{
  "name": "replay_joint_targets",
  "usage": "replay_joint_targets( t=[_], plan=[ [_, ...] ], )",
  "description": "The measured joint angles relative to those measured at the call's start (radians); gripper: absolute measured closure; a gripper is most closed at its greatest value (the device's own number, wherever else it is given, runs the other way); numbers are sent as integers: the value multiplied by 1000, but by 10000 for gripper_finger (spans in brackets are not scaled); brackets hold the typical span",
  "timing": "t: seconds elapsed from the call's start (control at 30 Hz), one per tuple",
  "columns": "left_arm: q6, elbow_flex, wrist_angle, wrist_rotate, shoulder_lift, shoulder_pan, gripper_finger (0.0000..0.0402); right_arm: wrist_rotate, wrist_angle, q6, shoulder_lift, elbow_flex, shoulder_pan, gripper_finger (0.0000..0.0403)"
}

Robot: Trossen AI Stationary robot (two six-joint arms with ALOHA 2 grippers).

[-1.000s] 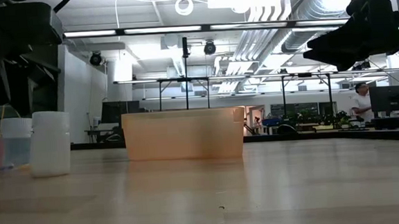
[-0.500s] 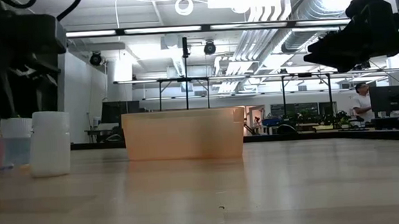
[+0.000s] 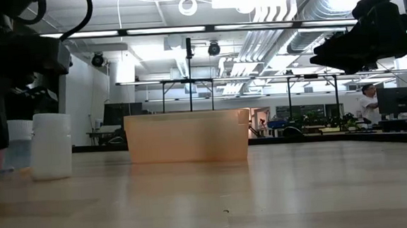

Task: Pick and place pill bottles into a basket
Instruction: Put the top left transparent pill bottle into the orange bin

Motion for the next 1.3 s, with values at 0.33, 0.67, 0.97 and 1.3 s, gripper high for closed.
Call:
replay_joint_targets(
  t=[0.33, 0.67, 0.97, 1.3],
  plan=[
    [5, 0, 13, -3, 0, 0, 207, 0, -3, 1, 0, 0, 0, 156],
    [116, 71, -7, -191, 0, 2, 196, 0, -29, 3, 0, 0, 0, 156],
    [392, 282, -65, -395, 0, 112, 223, 6, -29, 3, 0, 0, 0, 156],
    [733, 307, 235, -112, 45, 396, 194, 5, -44, 3, 0, 0, 0, 156]
  ],
)
